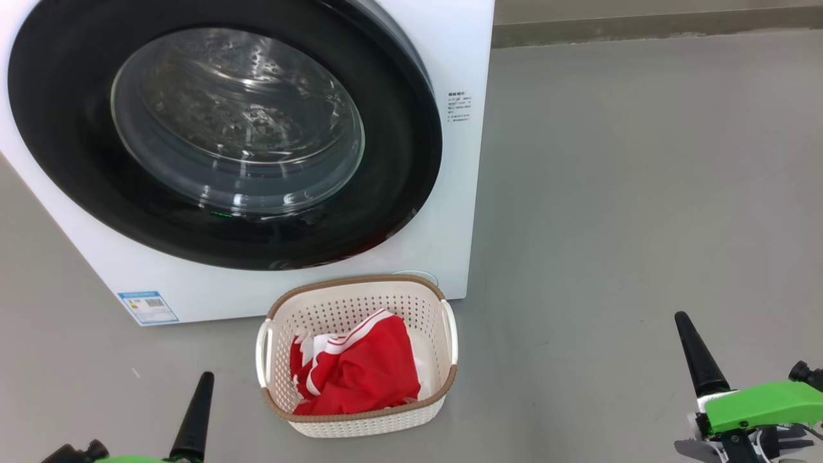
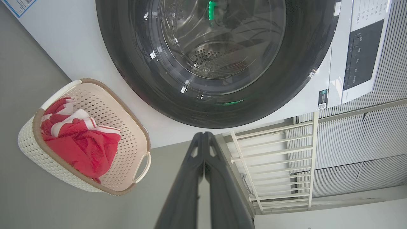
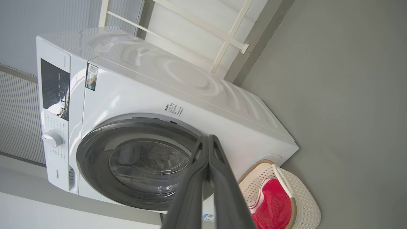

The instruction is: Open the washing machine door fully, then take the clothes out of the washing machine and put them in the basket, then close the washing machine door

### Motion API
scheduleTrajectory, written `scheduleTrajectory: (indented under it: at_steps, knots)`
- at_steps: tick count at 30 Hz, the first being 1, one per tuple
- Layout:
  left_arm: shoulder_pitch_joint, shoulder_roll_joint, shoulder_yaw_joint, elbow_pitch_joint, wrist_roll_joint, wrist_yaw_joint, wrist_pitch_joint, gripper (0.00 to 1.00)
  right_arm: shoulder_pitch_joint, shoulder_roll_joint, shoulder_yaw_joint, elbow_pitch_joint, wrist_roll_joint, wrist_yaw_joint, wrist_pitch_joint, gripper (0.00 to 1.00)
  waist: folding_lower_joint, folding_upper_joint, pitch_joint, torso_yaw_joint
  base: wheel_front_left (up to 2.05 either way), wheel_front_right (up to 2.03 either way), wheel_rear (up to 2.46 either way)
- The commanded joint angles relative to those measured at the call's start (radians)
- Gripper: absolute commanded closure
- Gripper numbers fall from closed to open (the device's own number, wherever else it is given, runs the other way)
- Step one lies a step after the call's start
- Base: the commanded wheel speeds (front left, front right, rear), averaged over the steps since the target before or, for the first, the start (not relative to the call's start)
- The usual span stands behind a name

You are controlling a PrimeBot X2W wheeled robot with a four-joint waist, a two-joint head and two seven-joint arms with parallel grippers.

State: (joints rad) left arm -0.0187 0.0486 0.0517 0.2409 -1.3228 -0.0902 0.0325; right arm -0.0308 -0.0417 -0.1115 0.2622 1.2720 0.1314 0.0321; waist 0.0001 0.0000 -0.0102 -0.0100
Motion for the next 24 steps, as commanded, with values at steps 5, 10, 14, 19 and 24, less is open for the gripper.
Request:
scheduleTrajectory:
  at_steps: [5,10,14,19,24]
  knots:
    - [-0.057,0.007,0.037,-0.015,-0.068,-0.021,0.020,1.00,-0.057,-0.009,0.009,-0.024,0.089,-0.001,0.019,1.00,-0.0001,0.0000,0.003,0.002,0.00,0.00,0.00]
    - [-0.065,0.006,0.043,-0.010,-0.119,-0.026,0.034,1.00,-0.062,-0.009,0.007,-0.022,0.147,-0.001,0.034,1.00,-0.0001,0.0000,0.005,0.004,0.00,0.00,0.00]
    - [-0.071,0.005,0.048,-0.007,-0.160,-0.029,0.046,1.00,-0.066,-0.009,0.004,-0.021,0.193,-0.001,0.045,1.00,-0.0001,0.0000,0.007,0.005,0.00,0.00,0.00]
    - [-0.078,0.004,0.054,-0.002,-0.211,-0.034,0.060,1.00,-0.070,-0.009,0.001,-0.020,0.252,-0.001,0.060,1.00,-0.0001,0.0000,0.010,0.007,0.00,0.00,0.00]
    - [-0.086,0.002,0.060,0.002,-0.262,-0.038,0.074,1.00,-0.075,-0.009,-0.001,-0.018,0.310,-0.001,0.075,1.00,-0.0001,0.0000,0.012,0.009,0.00,0.00,0.00]
